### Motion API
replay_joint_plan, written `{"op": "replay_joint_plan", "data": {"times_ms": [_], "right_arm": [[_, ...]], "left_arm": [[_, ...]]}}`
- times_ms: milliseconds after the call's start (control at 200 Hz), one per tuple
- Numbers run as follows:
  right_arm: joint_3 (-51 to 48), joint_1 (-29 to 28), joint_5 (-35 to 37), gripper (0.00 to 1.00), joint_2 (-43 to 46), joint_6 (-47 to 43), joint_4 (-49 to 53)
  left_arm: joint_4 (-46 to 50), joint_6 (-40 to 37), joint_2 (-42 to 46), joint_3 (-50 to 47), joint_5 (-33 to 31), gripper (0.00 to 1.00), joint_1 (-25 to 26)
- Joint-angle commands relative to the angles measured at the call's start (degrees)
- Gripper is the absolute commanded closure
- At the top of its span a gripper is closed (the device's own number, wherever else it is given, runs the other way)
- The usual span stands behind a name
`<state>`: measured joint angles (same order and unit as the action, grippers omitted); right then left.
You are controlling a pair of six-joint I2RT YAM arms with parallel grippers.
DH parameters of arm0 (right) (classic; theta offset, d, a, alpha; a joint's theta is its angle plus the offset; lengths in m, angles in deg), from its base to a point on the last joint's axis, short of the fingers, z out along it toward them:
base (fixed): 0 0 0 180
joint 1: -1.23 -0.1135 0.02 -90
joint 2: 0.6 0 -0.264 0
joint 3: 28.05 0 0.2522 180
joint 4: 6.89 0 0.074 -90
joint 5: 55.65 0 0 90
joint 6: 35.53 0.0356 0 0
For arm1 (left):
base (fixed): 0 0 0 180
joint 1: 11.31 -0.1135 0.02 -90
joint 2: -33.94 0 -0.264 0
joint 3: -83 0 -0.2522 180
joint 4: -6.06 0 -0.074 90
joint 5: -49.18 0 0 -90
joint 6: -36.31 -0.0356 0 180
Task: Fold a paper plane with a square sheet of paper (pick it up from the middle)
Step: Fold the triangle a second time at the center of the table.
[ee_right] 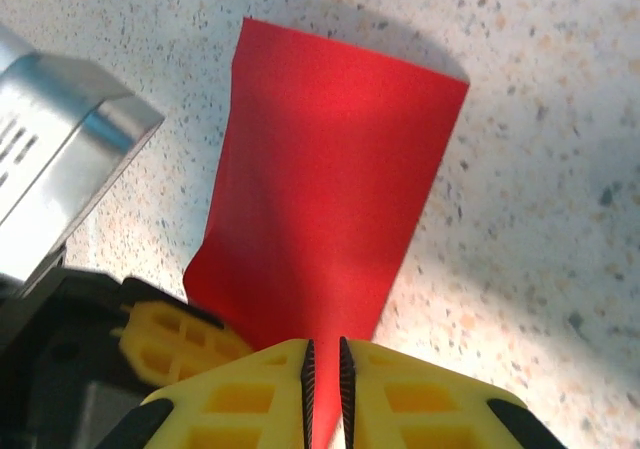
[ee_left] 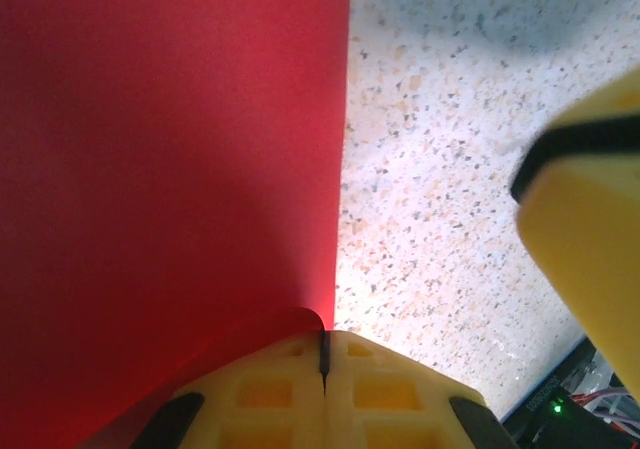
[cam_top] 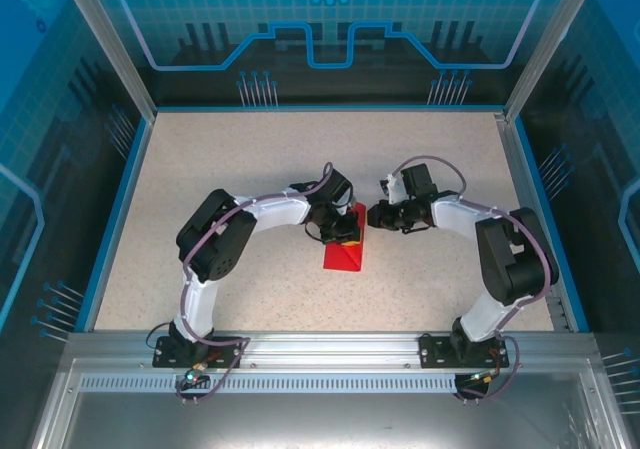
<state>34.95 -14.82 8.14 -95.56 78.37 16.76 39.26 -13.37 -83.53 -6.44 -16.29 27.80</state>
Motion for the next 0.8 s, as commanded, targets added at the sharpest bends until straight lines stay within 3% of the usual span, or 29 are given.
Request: {"op": "replay_joint_plan", "data": {"times_ms": [0,315,790], "right_arm": [[-3.04,0.64,-1.47,0.83,2.12,-0.62,1.06],[-6.42,0.94,-0.92,0.82,4.21,-0.38,0.79],[-1.9,1.81,-1.81,0.83,1.44,-0.87,0.92]], "left_arm": [[1.59,-1.38,-1.56,2.09,1.88,0.99,0.42],[1.69,-2.07,-2.98,3.49,2.77,0.99,0.59],[2.1,-2.67,-4.58,4.75,2.62,0.99,0.69]]}}
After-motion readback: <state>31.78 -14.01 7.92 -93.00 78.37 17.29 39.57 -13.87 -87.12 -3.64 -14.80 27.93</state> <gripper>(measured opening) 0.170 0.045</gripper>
